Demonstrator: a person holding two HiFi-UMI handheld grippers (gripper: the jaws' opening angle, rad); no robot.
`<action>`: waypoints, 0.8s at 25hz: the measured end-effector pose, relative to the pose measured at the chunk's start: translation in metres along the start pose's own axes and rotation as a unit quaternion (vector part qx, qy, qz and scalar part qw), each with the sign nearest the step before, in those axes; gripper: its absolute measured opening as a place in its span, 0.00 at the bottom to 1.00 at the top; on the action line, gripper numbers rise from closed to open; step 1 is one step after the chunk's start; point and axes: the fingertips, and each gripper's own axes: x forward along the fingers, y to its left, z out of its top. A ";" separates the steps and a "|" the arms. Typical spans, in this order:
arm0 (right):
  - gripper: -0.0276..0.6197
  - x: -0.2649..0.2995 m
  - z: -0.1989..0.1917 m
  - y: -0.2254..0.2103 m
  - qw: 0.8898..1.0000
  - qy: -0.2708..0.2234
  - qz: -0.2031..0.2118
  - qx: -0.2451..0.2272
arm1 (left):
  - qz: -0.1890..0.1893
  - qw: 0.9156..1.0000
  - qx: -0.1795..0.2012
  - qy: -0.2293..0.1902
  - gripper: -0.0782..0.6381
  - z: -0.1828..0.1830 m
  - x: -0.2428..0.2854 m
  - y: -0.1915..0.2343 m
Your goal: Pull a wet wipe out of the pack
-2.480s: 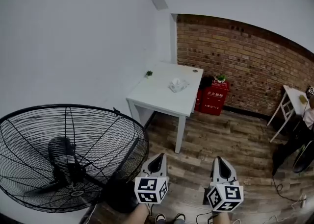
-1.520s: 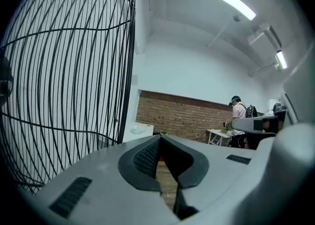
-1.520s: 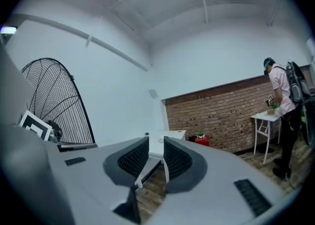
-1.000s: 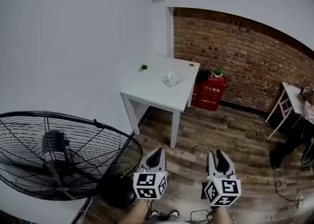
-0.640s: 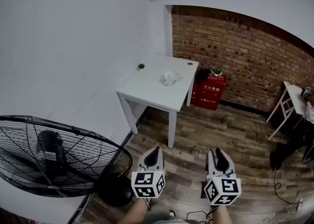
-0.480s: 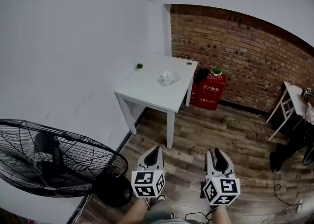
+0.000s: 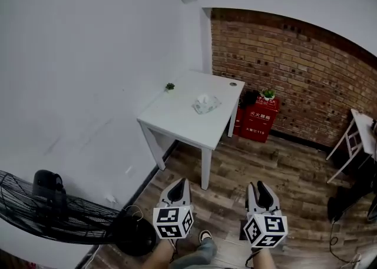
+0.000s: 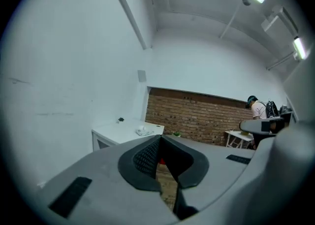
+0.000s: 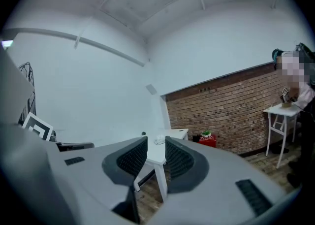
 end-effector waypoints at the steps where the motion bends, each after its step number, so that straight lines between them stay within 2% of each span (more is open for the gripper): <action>1: 0.22 0.010 0.002 -0.004 1.000 0.003 0.004 -0.002 | 0.007 1.000 -0.003 0.000 0.11 0.002 0.009 0.003; 6: 0.22 0.070 0.014 -0.022 1.000 0.011 0.023 -0.008 | 0.041 0.999 -0.019 -0.003 0.11 0.010 0.055 0.025; 10: 0.22 0.122 0.025 -0.033 0.999 0.006 0.036 -0.006 | 0.058 0.998 -0.015 -0.006 0.11 0.018 0.087 0.040; 15: 0.22 0.169 0.037 -0.025 0.998 0.004 0.067 -0.005 | 0.086 0.996 -0.019 -0.018 0.11 0.034 0.109 0.065; 20: 0.22 0.198 0.035 -0.029 0.997 0.019 0.080 -0.002 | 0.106 0.994 -0.027 -0.014 0.11 0.032 0.122 0.074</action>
